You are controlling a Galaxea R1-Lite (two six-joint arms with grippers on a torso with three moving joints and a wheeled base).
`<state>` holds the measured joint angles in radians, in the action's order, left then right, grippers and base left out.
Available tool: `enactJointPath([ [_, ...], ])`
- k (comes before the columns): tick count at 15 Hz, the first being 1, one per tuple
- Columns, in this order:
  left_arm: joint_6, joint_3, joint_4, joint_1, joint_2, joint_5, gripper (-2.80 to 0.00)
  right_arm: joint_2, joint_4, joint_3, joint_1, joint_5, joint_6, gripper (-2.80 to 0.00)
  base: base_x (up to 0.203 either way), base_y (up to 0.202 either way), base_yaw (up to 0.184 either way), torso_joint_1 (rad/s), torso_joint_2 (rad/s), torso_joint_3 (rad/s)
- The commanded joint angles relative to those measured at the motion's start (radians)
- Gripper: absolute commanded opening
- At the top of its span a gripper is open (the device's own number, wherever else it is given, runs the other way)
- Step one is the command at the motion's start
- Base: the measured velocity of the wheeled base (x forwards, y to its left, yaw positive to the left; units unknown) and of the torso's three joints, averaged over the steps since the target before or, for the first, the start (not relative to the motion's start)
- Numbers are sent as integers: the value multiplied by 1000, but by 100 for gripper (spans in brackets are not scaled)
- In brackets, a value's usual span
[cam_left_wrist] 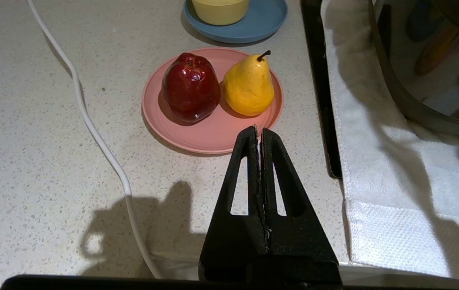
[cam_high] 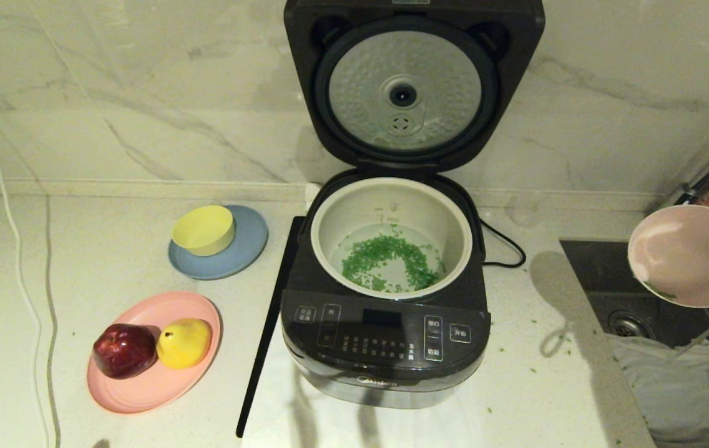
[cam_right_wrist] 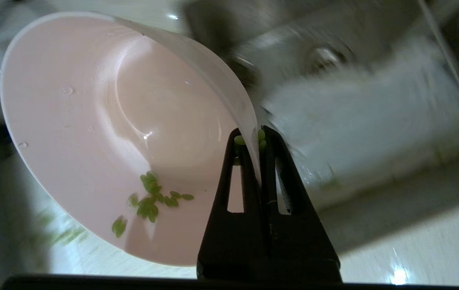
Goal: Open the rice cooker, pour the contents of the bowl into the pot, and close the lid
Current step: Fill a bowl with water from the tap
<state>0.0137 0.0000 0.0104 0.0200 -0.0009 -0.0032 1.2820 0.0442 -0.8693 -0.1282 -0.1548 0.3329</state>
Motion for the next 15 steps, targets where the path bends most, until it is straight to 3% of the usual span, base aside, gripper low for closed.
enactJointPath([
  [1,0,8,0,0,-1,0,-280,46,-18,52,-153,34,33,-280,0,0,0,0,0,0],
  [8,0,8,0,0,-1,0,-280,288,-380,218,-487,90,55,-280,0,0,0,0,0,0],
  [12,0,8,0,0,-1,0,-280,429,-413,183,-677,221,56,-280,0,0,0,0,0,0],
  [15,0,8,0,0,-1,0,-280,537,-414,107,-766,264,55,-280,0,0,0,0,0,0],
])
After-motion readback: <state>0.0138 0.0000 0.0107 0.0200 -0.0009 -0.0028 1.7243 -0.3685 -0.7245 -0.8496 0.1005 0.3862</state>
